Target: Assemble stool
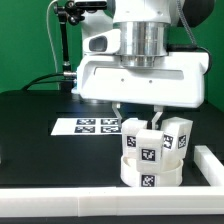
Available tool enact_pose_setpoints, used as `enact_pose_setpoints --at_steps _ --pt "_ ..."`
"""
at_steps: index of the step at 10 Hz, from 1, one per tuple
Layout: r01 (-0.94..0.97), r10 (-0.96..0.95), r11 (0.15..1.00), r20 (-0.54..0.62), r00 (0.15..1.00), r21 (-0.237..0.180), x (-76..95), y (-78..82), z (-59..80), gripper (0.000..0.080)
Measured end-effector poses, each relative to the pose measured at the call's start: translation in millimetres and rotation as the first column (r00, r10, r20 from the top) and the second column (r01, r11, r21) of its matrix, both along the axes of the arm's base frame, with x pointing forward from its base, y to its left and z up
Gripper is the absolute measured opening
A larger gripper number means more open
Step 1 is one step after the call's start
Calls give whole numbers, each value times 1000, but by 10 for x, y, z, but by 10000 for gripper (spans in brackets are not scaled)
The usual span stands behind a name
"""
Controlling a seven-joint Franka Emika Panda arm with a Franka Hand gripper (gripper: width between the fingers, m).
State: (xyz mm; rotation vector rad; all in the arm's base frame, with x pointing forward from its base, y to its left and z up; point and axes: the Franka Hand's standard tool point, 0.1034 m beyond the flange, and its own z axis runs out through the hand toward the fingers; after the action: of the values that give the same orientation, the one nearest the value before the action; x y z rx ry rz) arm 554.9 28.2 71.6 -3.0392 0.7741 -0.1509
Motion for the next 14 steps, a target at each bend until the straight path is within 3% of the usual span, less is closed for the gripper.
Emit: enact_pose_setpoints --at_steps 6,14 --pt "427 -428 901 -6 904 81 7 16 1 338" --pt "790 -791 596 -65 609 145 16 70 9 338"
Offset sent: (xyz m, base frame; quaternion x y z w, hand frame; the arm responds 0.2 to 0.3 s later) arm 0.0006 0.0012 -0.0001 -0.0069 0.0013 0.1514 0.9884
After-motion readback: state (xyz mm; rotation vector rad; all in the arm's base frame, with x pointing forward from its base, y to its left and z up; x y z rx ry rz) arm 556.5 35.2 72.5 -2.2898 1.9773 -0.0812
